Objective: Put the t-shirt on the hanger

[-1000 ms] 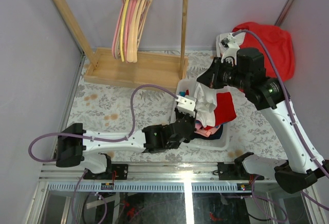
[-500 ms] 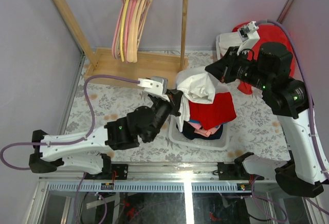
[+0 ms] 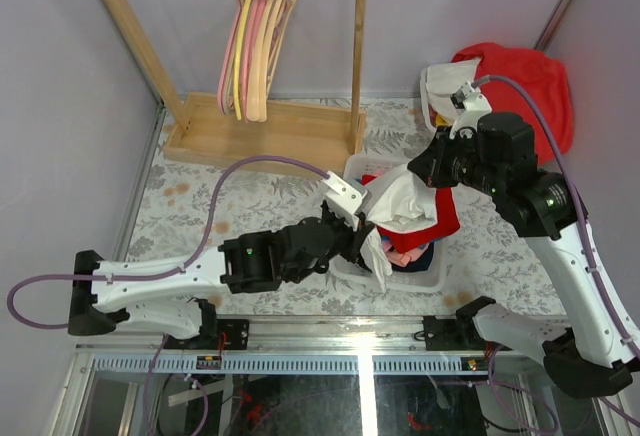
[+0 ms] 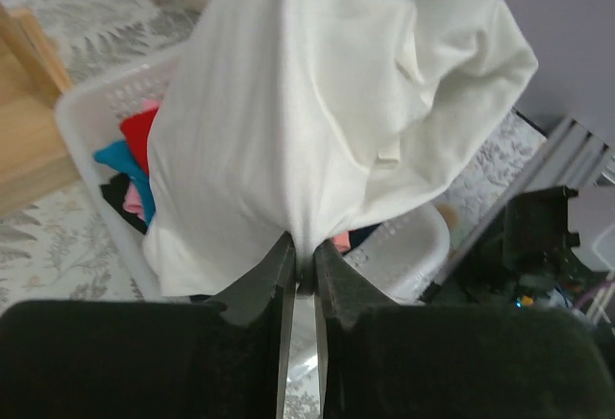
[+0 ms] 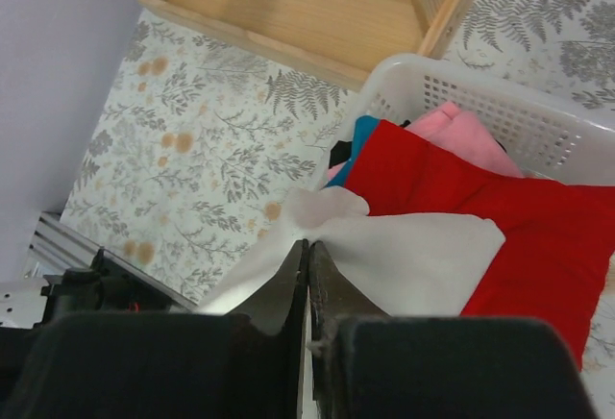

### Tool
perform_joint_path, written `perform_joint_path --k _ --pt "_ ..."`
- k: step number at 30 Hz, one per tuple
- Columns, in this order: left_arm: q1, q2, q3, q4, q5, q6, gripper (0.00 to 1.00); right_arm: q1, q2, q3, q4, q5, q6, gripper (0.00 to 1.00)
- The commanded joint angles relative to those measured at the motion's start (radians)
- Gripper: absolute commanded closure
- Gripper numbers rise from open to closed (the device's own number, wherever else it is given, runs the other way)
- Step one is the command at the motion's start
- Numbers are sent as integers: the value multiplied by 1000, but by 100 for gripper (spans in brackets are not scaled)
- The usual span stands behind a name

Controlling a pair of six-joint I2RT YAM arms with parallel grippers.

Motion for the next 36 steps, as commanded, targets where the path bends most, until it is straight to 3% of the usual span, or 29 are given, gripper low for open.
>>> perform_joint_path --k 1,4,8,15,22,23,24,29,30,36 --pt "14 23 -25 -7 124 -46 89 7 7 -43 47 36 -22 100" --pt "30 40 -67 5 141 -72 84 7 46 -87 97 31 -20 100" --pt "44 41 -132 24 145 -110 62 7 117 -100 141 40 -25 100" --pt "47 73 -168 12 147 -190 34 7 208 -55 172 56 -35 100" --pt "32 138 -133 42 174 -254 20 8 157 -98 160 75 -38 100" --pt "29 141 -130 52 171 -267 10 7 149 -102 154 79 -40 100" --pt "25 143 -126 64 169 -280 5 7 141 -107 150 80 -41 100" --pt "-38 219 -68 74 46 -324 0 7 110 -122 147 74 -37 100" --pt "-56 266 -28 30 -64 -355 0 8 102 -128 146 69 -36 100" --pt "-61 371 18 2 -238 -408 10 7 73 -138 146 48 -25 100"
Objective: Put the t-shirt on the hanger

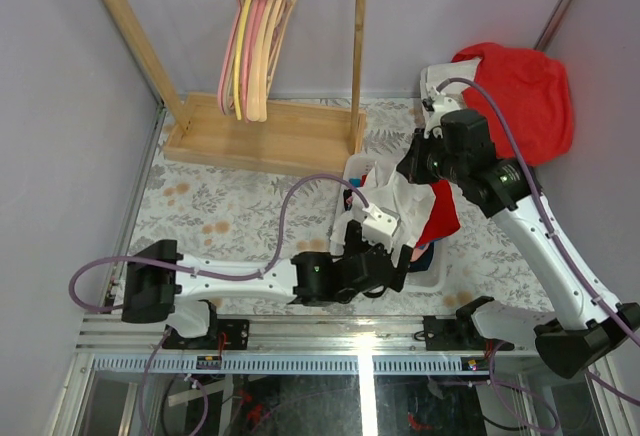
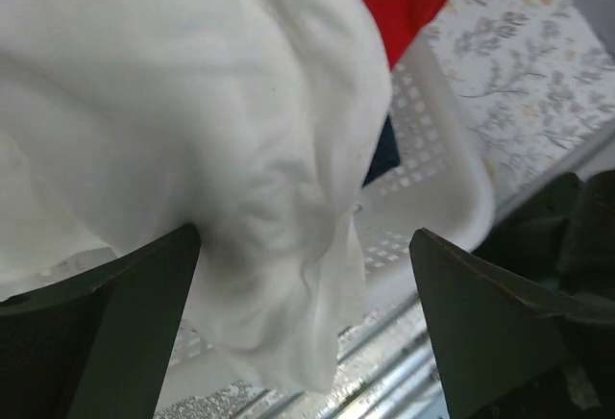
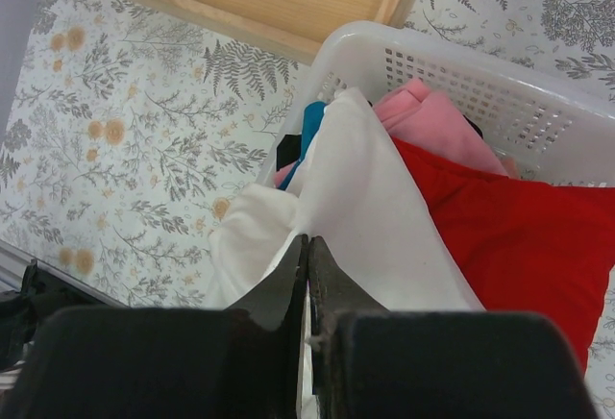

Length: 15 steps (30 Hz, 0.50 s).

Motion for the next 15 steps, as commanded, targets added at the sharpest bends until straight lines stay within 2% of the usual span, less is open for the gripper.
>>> perform_joint_path --k 1,3,5,6,8,10,11,15 --pt "-6 70 48 -1 -213 -58 12 7 -38 5 24 -19 1 100" --pt "-6 97 64 -7 -265 -64 19 7 -44 11 17 -19 1 100" --pt "-6 123 86 -24 -311 -72 31 7 -50 13 14 -19 0 100" --pt "-6 136 101 -41 -331 -79 43 7 -52 13 13 -18 -1 100" --pt "-6 150 134 -103 -365 -109 73 7 -56 12 10 -19 -4 100" --pt "-9 138 147 -147 -381 -128 94 7 -60 7 6 -11 -8 100" --pt "-11 121 145 -166 -386 -134 100 8 -62 5 4 -8 -11 100" --pt "-21 11 119 -232 -405 -150 100 7 -70 -12 9 -5 -14 100"
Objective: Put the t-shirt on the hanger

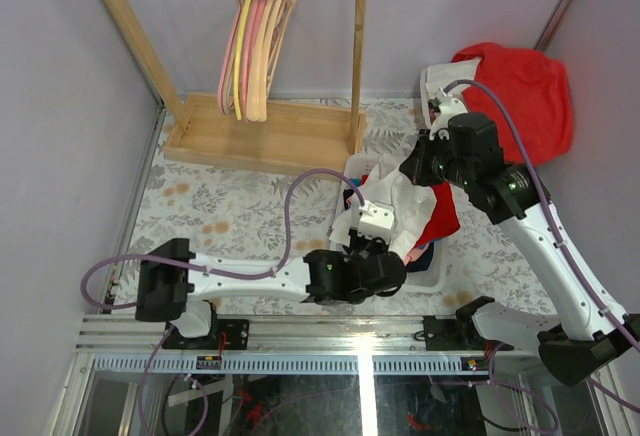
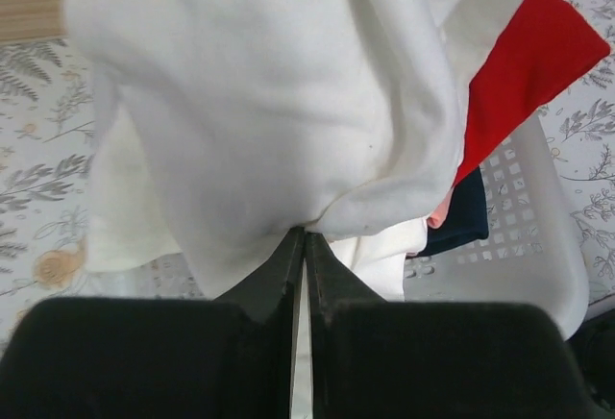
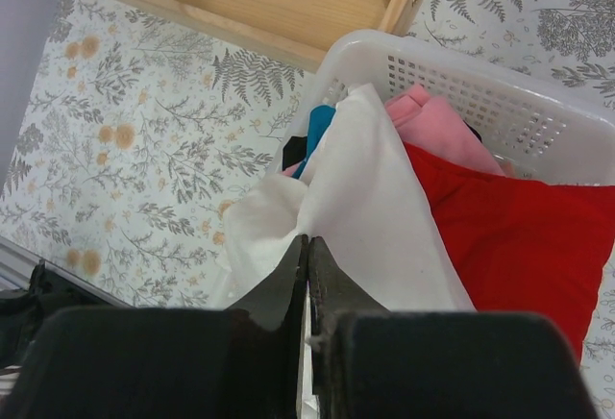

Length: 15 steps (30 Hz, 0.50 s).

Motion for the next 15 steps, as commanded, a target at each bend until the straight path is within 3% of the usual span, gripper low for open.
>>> perform_joint_path --k 1,7,12,15 --pt "-12 -143 3 -104 -114 -53 100 7 -27 -11 16 -4 -12 100" --pt "-14 -332 4 -250 -139 -52 100 7 -12 -25 28 -5 -16 100" --pt "-3 -410 83 -320 -200 34 100 7 53 7 50 -16 -25 100" --pt "27 -429 128 -336 -218 89 100 7 94 39 51 -17 -39 87"
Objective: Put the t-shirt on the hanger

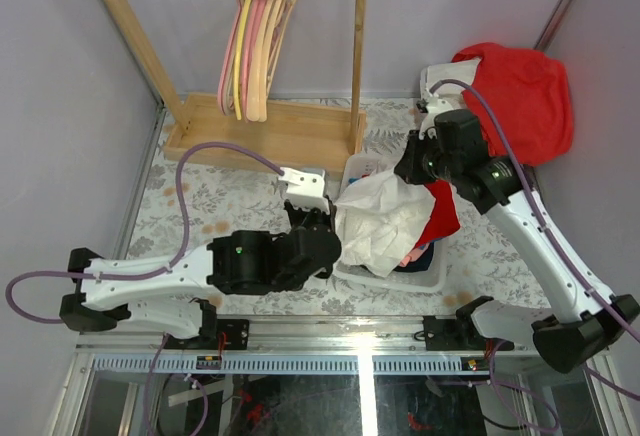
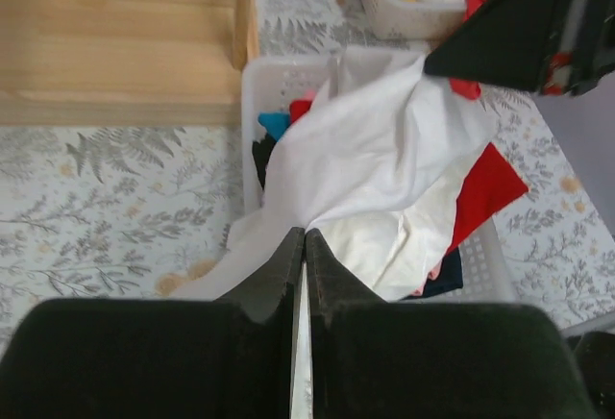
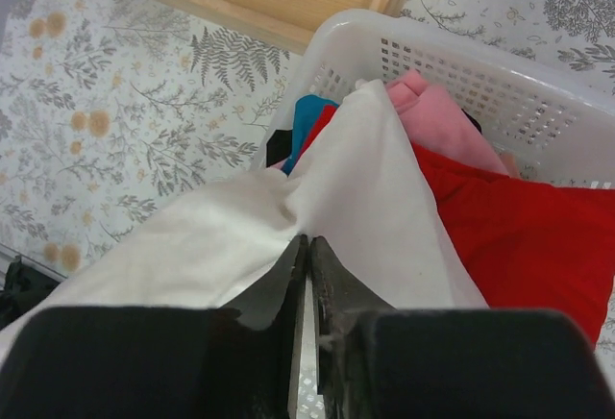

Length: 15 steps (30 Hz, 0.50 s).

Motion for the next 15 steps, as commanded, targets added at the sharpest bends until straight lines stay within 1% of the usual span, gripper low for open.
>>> perform_joint_path --k 1,2,3,4,7,11,15 --pt "42 -30 76 -50 -89 93 100 7 54 68 36 -15 -36 84" --pt "62 -34 84 -43 -78 111 100 7 61 71 35 -12 -40 73" --pt "91 -42 88 -32 -62 129 100 7 65 73 33 -8 -41 65" --pt "107 -45 88 -20 -48 147 100 7 63 71 30 -3 -42 61" --pt "146 -48 94 -4 -35 183 100 7 29 49 16 10 -37 43" --pt "202 -49 118 17 4 227 100 7 -61 -19 -9 34 -11 33" --pt "237 -25 165 28 43 266 100 7 -151 -115 -16 -33 6 32"
